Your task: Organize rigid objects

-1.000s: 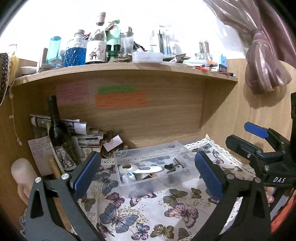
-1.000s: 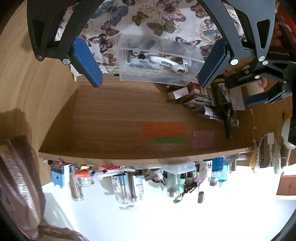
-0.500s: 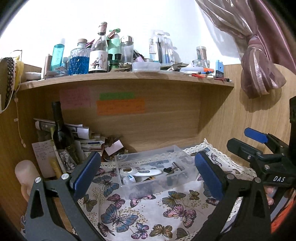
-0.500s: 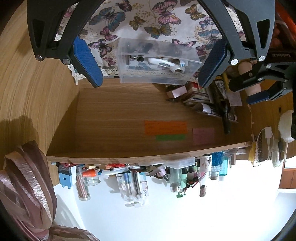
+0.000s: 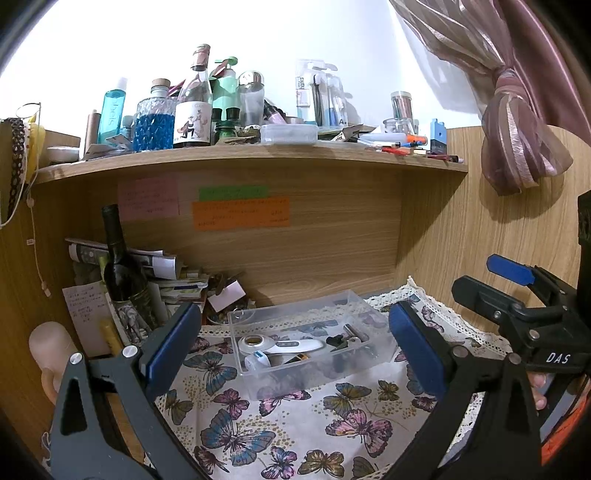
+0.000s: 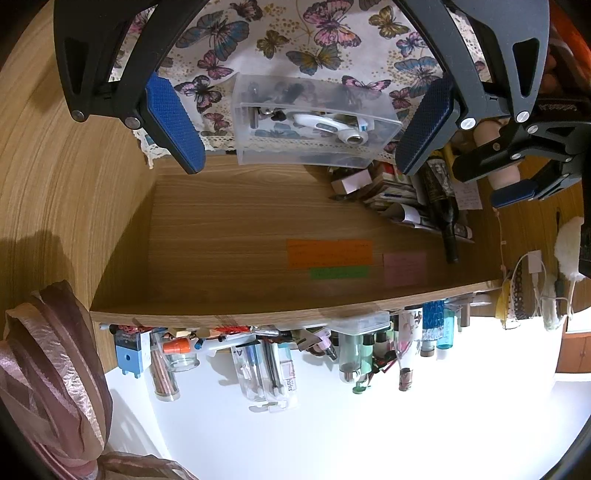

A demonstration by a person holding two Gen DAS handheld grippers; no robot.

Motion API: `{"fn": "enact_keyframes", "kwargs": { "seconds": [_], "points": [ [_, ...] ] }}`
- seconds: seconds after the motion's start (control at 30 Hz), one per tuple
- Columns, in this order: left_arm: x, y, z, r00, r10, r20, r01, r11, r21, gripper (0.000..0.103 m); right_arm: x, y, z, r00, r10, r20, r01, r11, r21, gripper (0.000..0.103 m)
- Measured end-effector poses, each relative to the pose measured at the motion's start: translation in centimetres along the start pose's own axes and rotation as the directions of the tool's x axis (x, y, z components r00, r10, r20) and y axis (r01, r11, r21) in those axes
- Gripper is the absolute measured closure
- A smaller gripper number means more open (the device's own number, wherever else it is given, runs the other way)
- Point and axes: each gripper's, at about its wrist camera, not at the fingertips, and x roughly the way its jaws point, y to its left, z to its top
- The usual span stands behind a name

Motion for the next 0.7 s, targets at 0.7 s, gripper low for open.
{"fn": "enact_keyframes", "kwargs": {
  "seconds": [0.7],
  "points": [
    [0.05, -0.54, 0.14, 1.0, -0.011, 0.018, 0.011, 1.0, 0.022, 0.0, 0.17, 0.19, 0.08, 1.0, 0.006, 0.004, -0.006, 1.0, 0.004, 0.0]
  ]
}}
